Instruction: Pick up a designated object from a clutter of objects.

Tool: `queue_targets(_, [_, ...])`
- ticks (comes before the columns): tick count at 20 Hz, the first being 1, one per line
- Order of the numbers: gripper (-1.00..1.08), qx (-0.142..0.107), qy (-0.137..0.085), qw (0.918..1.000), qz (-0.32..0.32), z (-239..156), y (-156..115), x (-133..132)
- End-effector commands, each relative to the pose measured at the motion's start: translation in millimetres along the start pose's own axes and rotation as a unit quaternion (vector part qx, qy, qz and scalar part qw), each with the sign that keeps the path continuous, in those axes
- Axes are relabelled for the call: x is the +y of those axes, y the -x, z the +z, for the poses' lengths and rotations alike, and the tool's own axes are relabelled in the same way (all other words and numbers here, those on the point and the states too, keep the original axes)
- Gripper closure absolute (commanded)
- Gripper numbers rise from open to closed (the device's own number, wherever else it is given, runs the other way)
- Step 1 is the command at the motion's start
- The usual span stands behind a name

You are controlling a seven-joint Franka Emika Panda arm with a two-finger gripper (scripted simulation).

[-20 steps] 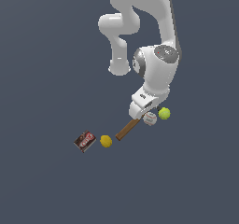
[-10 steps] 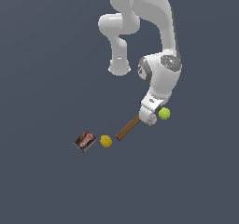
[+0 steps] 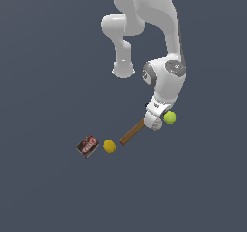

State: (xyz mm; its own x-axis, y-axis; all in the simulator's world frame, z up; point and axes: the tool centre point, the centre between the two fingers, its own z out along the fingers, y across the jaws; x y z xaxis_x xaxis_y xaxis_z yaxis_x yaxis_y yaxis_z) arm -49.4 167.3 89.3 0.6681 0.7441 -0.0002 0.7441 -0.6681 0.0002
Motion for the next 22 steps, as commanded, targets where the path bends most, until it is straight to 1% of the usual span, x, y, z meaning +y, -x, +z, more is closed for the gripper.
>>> queue_targets(1, [-0.92,0.000,0.000,1.0000,-0.001,10,0,-1])
queue_targets(7, [-0.92,0.000,0.000,1.0000,-0.002,35,0,-1])
queue_targets(12, [-0.92,0.000,0.000,1.0000,-0.003,42,0,-1])
queue_targets(13, [1.08,0.000,0.000,1.0000,-0.003,42,0,-1])
queue_targets(22, [1.08,0.000,0.000,1.0000,-0.003,42,0,-1])
